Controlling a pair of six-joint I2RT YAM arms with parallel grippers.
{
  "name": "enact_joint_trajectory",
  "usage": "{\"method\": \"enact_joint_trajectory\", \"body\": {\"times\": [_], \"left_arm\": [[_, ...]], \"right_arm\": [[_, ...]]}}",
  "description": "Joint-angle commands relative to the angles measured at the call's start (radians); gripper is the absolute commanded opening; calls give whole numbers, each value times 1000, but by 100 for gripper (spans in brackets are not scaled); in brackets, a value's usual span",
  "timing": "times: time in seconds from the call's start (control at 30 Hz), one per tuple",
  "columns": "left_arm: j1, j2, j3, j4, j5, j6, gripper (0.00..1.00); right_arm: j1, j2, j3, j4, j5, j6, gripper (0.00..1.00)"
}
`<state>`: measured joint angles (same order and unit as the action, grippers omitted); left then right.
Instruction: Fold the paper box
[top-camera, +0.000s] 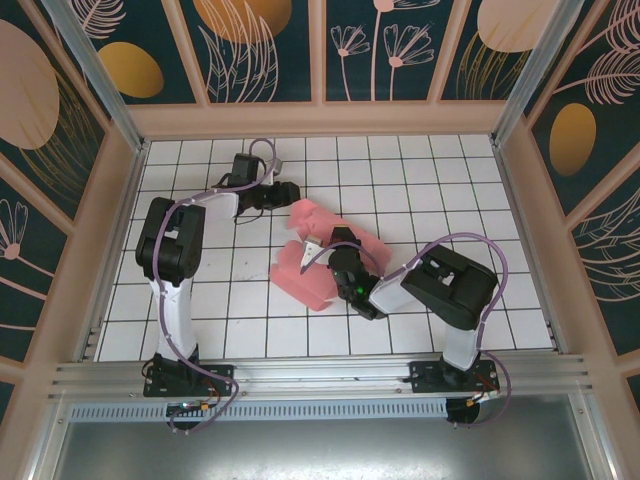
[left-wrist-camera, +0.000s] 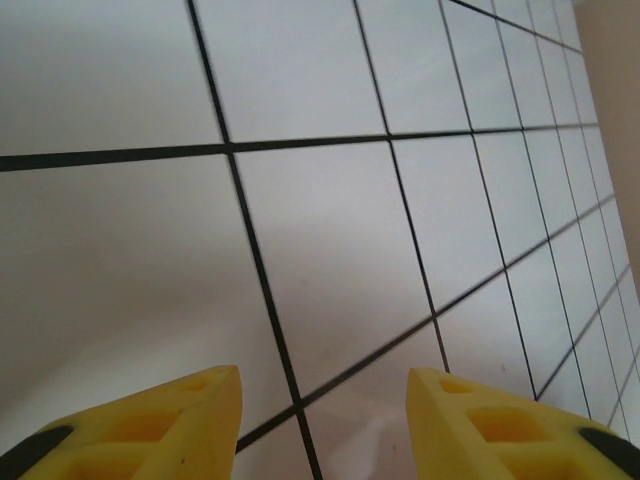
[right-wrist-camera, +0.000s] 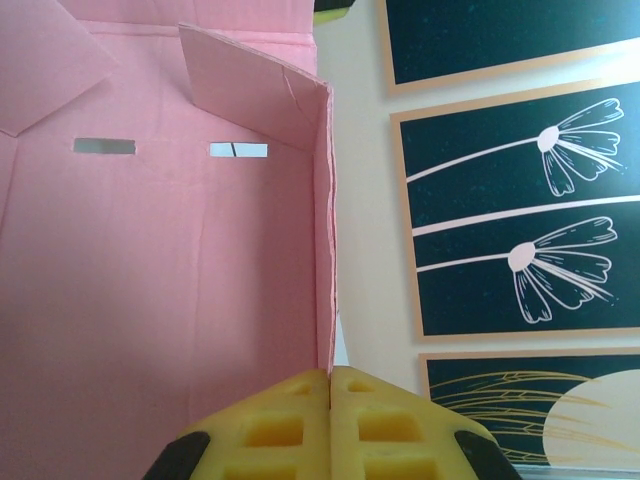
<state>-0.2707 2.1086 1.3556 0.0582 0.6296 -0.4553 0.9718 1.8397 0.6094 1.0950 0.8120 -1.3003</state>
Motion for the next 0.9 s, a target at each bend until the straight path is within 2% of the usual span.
{"method": "enact_joint_trajectory", "body": {"times": [0.0, 0.2, 0.43, 0.87], "left_arm": [[4, -1, -3, -77, 89, 117, 47], [5, -43, -45, -112, 146, 193, 48], [-1, -56, -67, -92, 197, 183, 44], [-45, -56, -72, -72, 225, 164, 43]], "right_arm": [[5, -9, -3, 16, 10, 16, 0], [-3, -21, -7, 12, 4, 16, 0], [-4, -3, -10, 74, 12, -26, 0], [-6, 3, 6, 38, 9, -9, 0]]}}
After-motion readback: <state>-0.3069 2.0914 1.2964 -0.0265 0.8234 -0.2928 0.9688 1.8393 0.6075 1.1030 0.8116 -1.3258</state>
